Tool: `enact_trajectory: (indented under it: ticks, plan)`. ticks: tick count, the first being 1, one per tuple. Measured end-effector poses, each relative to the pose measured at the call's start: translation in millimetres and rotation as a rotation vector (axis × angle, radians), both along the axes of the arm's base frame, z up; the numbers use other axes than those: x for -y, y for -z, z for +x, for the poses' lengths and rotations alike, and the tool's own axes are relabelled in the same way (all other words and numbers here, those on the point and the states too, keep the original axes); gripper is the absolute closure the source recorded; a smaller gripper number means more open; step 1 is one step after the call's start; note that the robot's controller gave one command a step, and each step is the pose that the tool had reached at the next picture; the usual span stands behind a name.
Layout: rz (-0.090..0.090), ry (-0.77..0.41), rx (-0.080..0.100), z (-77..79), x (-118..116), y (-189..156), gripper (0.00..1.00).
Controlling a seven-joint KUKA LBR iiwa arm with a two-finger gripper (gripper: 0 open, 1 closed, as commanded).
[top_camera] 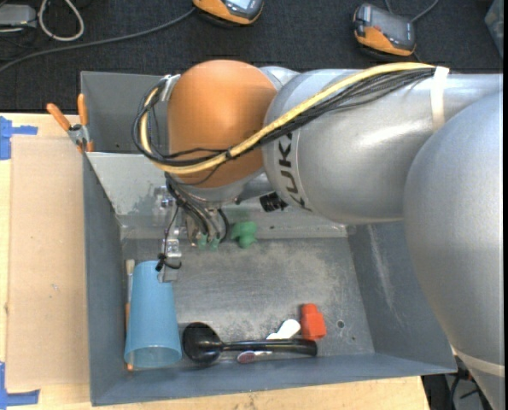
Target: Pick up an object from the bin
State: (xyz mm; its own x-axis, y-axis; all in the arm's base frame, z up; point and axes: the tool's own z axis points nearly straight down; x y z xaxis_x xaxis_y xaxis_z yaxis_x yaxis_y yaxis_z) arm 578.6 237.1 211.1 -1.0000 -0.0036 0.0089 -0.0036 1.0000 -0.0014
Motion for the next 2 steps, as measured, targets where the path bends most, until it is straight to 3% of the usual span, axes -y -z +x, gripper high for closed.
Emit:
enact_trajectory:
  ticks: [1,2]
  plan:
    - [0.002,0.006,0.008,2.3,1.8,-4.8,0.0]
    - [0.0,-0.742,0.007,1.6,0.6,123.1,0.0]
